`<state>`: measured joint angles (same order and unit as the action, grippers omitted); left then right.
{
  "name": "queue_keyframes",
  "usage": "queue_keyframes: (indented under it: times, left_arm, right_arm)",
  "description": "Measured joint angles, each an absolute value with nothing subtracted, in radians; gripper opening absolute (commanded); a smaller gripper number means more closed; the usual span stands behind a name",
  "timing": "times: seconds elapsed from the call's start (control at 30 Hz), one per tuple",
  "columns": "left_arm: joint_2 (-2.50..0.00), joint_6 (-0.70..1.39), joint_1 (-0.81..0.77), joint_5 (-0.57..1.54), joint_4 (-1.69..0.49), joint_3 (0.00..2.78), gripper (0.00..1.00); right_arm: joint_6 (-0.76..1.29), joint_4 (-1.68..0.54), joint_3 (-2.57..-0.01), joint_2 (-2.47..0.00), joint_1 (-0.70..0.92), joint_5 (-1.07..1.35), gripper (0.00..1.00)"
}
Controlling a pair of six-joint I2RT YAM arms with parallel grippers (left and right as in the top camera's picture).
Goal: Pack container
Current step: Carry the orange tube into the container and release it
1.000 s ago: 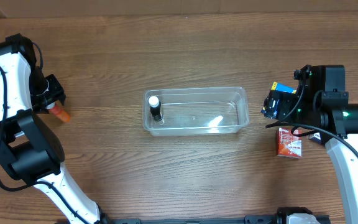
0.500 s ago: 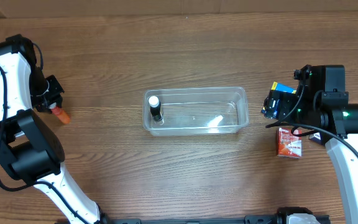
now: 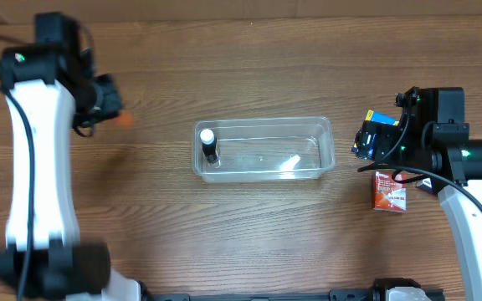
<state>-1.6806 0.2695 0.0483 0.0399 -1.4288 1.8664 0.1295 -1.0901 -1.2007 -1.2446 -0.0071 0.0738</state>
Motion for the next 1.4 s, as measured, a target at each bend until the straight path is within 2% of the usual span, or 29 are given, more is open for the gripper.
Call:
queue_keyframes:
  times: [0.13,0.27,0.47,0.77,1.27,1.33,1.4]
  left_arm:
    - [-1.549,0.29,-0.14,0.061,-1.467,1.877,0.04]
    - [-1.541,0.324,-0.297,0.07,-1.504,1.87,0.04]
    - [-1.567,0.384,-0.414,0.064,-1.448,1.736,0.04]
    - [-1.577,0.417,-0.43,0.052,-1.278,1.494,0.05]
    - [-1.708,0.417,-0.43,-0.005,-1.161,1.398,0.07]
    - [-1.724,0.417,-0.43,-0.007,-1.157,1.398,0.09]
    - [-1.735,0.417,-0.43,-0.009,-1.154,1.398,0.2]
  right_arm:
    - [0.13,-1.087,-1.201,-1.245,-0.007,0.074,1.0]
    - [0.13,-1.088,-1.201,-1.245,-0.007,0.074,1.0]
    - [0.13,-1.089,-1.201,-1.245,-0.007,0.074,1.0]
    - [0.13,-1.089,-1.202,-1.245,-0.007,0.074,1.0]
    - [0.13,-1.09,-1.203,-1.245,-0.007,0.074,1.0]
    - [0.13,-1.09,-1.203,-1.245,-0.007,0.074,1.0]
    - [0.13,-1.089,-1.203,-1.245,-0.007,0.074,1.0]
